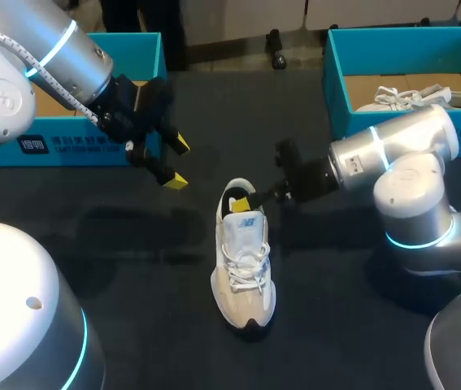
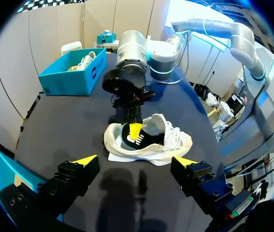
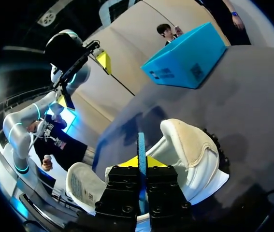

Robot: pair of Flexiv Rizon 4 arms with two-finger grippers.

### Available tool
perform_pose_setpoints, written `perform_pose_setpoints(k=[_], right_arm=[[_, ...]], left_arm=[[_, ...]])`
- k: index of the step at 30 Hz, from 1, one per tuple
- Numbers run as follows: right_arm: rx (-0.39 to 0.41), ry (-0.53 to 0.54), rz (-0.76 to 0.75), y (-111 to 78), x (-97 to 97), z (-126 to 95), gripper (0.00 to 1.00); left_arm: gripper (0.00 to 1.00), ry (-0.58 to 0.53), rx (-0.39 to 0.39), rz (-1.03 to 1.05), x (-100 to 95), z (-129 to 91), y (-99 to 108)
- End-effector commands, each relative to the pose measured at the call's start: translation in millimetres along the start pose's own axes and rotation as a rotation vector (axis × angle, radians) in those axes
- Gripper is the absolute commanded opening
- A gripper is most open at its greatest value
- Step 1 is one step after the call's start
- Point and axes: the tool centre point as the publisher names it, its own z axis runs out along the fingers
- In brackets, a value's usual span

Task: Take the shoe out of the shoebox, open the shoe tongue, remove and reinsert the insole, then place the shoe into the shoebox

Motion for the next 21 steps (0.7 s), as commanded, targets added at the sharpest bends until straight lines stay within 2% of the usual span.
perform_pose_setpoints(k=[1,3,4,7,8,12,21], right_arm=[[-0.01,-0.011,-0.003,-0.5,3.3,0.7,0.43],[-0.005,-0.019,-0.009,3.0,5.8,1.0,0.51],[-0.003,-0.021,-0.012,4.6,7.3,0.9,0.6],[0.002,-0.03,-0.018,8.3,11.7,0.4,0.72],[0.005,-0.033,-0.019,9.8,14.5,0.0,0.82],[0.003,-0.057,-0.022,12.7,23.7,-4.8,1.0],[0.008,-0.112,-0.028,19.8,37.1,-15.2,1.0]], left_arm=[[1.0,0.0,-0.002,0.0,0.2,-0.1,0.2],[1.0,0.0,-0.002,0.0,0.2,-0.1,0.2],[1.0,0.0,-0.002,0.0,0.2,-0.1,0.2],[1.0,0.0,-0.002,0.0,0.2,-0.1,0.2],[1.0,0.0,-0.002,0.0,0.2,-0.1,0.2],[1.0,0.0,-0.002,0.0,0.2,-0.1,0.2],[1.0,0.0,-0.002,0.0,0.2,-0.1,0.2]])
